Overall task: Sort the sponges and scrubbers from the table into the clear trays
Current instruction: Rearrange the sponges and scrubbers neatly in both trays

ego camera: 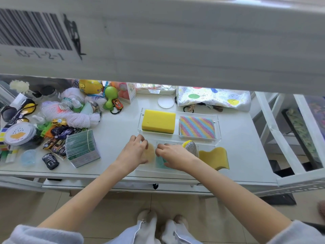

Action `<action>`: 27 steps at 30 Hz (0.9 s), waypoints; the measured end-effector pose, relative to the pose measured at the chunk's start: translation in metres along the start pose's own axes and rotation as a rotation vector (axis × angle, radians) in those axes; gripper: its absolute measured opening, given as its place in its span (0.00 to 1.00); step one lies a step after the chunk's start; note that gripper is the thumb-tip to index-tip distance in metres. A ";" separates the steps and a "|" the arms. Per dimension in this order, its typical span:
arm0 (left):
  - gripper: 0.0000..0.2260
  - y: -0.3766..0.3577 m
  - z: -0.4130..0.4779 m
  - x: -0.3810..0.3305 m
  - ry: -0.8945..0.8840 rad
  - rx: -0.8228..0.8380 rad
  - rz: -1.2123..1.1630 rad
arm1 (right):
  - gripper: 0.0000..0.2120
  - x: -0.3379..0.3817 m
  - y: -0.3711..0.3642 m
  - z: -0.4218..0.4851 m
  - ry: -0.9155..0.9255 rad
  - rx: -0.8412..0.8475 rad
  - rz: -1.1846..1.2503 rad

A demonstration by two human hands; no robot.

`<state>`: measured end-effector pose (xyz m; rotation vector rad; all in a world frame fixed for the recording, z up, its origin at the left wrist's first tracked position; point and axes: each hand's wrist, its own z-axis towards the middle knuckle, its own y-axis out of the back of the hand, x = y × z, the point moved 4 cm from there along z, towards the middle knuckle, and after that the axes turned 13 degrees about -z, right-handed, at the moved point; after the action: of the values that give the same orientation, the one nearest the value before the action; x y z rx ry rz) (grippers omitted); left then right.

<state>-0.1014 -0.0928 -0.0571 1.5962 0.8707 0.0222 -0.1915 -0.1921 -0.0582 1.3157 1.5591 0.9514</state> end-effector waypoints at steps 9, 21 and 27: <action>0.18 0.003 -0.001 -0.029 -0.119 -0.050 0.021 | 0.16 -0.043 0.024 -0.052 -0.154 -0.227 0.229; 0.17 -0.029 0.009 -0.048 -0.118 0.116 0.143 | 0.19 -0.056 0.004 -0.060 -0.169 -0.046 0.343; 0.17 -0.031 0.013 -0.049 -0.104 0.099 0.168 | 0.19 -0.048 -0.003 -0.054 -0.128 -0.049 0.223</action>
<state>-0.1463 -0.1310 -0.0641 1.7439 0.6650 0.0150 -0.2399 -0.2412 -0.0366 1.5072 1.3039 1.0136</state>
